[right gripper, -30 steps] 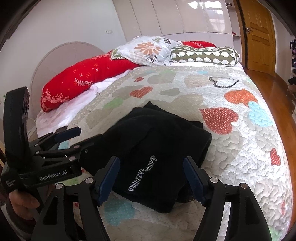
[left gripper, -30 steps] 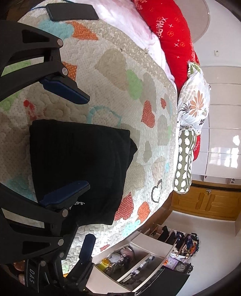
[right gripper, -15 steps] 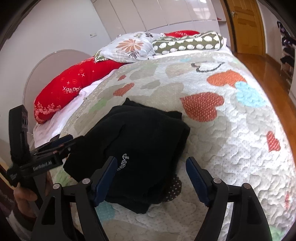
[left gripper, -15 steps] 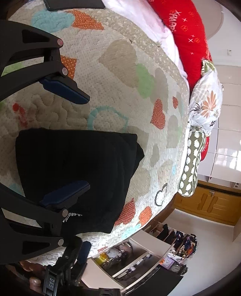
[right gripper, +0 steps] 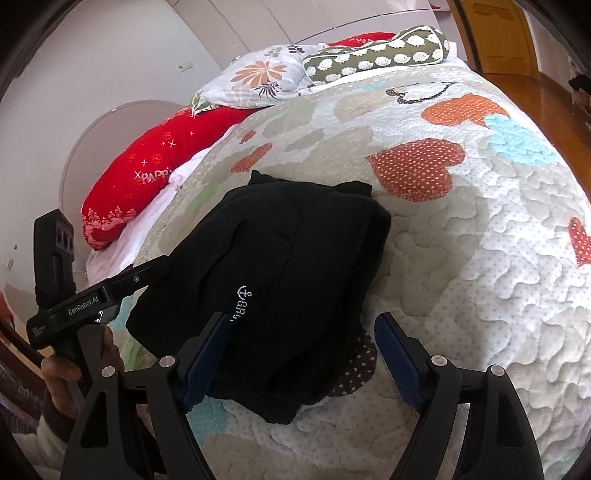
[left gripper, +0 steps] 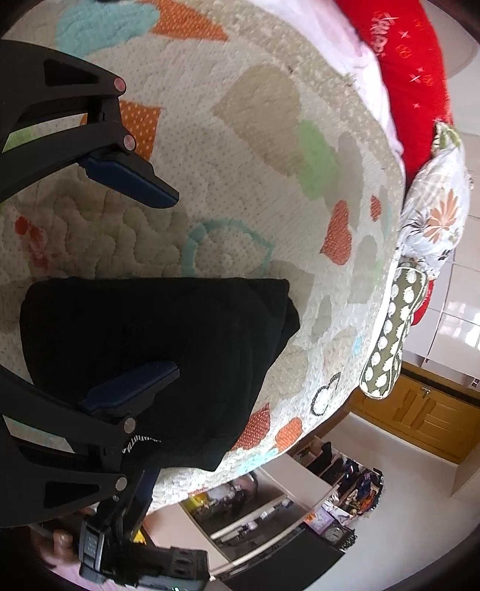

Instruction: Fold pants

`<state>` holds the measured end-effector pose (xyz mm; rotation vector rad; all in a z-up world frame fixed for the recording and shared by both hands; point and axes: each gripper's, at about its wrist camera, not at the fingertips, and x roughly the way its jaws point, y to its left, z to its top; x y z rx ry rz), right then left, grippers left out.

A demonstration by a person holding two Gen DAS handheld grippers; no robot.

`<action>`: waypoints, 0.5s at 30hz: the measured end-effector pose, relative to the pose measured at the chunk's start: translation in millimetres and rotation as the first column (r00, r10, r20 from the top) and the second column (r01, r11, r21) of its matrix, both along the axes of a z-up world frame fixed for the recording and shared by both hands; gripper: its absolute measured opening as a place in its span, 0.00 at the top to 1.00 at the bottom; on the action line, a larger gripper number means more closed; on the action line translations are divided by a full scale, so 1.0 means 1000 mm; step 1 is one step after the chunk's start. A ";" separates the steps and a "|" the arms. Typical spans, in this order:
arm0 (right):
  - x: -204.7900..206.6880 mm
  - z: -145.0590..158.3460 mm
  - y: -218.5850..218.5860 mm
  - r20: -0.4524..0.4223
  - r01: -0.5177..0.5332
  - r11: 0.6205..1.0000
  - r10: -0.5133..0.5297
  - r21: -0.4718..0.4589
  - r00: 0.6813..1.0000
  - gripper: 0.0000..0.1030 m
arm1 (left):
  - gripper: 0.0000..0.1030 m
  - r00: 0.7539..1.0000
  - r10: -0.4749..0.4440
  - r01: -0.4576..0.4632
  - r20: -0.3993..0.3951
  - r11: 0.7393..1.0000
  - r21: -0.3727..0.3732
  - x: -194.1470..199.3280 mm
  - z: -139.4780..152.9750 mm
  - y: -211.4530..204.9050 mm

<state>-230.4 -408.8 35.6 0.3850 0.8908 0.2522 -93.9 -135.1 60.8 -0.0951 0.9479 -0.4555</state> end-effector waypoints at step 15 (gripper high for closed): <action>0.025 -0.014 0.009 0.063 -0.070 0.996 0.066 0.058 0.996 0.16 | 0.08 0.989 -0.087 0.073 -0.120 0.991 -0.114 0.016 -0.022 -0.018</action>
